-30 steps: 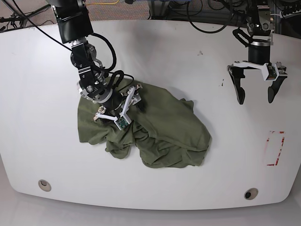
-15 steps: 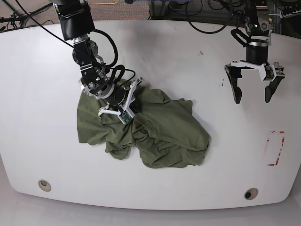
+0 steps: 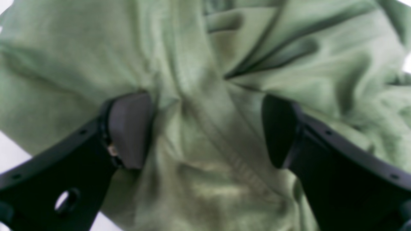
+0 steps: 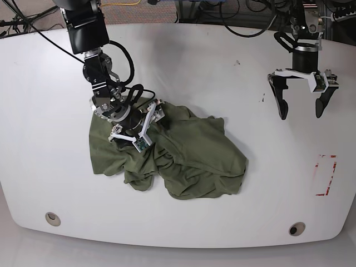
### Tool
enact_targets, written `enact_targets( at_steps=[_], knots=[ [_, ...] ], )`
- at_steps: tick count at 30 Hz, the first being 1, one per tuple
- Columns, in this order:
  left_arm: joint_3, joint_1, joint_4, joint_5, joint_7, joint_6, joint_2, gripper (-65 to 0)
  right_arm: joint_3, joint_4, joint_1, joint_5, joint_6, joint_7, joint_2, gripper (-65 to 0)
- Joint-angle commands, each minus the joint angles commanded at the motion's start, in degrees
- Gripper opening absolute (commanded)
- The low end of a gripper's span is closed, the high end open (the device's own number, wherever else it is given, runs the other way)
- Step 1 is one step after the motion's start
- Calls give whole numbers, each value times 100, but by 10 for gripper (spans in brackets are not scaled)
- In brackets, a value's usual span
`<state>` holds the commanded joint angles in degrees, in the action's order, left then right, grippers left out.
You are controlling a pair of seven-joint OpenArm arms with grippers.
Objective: Fold the T-shirt properly
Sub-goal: 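Pull the held shirt edge back with the right gripper, flattening the shirt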
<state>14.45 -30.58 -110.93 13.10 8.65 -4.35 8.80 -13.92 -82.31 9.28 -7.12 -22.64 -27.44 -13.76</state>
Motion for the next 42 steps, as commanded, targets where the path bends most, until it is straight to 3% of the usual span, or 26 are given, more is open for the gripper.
enact_targets(
  at_steps=[13, 19, 23, 25, 27, 29, 31, 33, 35, 42],
  knots=[
    [-35, -2, -10, 3, 0, 13, 4, -66, -87, 174, -111, -30, -137, 116, -17, -171],
    [-74, 3, -15, 2, 0, 5, 15, -66, -89, 148, -151, -25, -16, 159, -18, -215],
    [-102, 3, -27, 1, 2, 0, 9, -65, -86, -18, -201, -32, 353, 175, -24, -267],
    [-135, -1, 3, -14, -76, -9, -7, -65, -51, -397, -269, -37, 1036, 169, -20, -342],
    [-166, 5, 3, -14, -78, -12, -10, -66, -48, -504, -289, -40, 1225, 172, -15, -388],
    [-180, 8, 3, -16, -89, -16, -10, -66, -44, -574, -311, -44, 1308, 182, -16, -435],
    [-179, 7, 16, -16, -82, -13, -12, -65, -44, -602, -335, -33, 1324, 202, -14, -475],
    [-172, 7, 31, -18, -66, -1, -17, -65, -55, -585, -342, -16, 1232, 219, -8, -506],
    [-161, 1, 38, -23, -74, 7, -18, -65, -49, -526, -353, -2, 1125, 263, -5, -521],
    [-102, 30, 48, -40, -68, 13, -19, -60, -64, -420, -272, -5, 1010, 321, 7, -572]
  ],
)
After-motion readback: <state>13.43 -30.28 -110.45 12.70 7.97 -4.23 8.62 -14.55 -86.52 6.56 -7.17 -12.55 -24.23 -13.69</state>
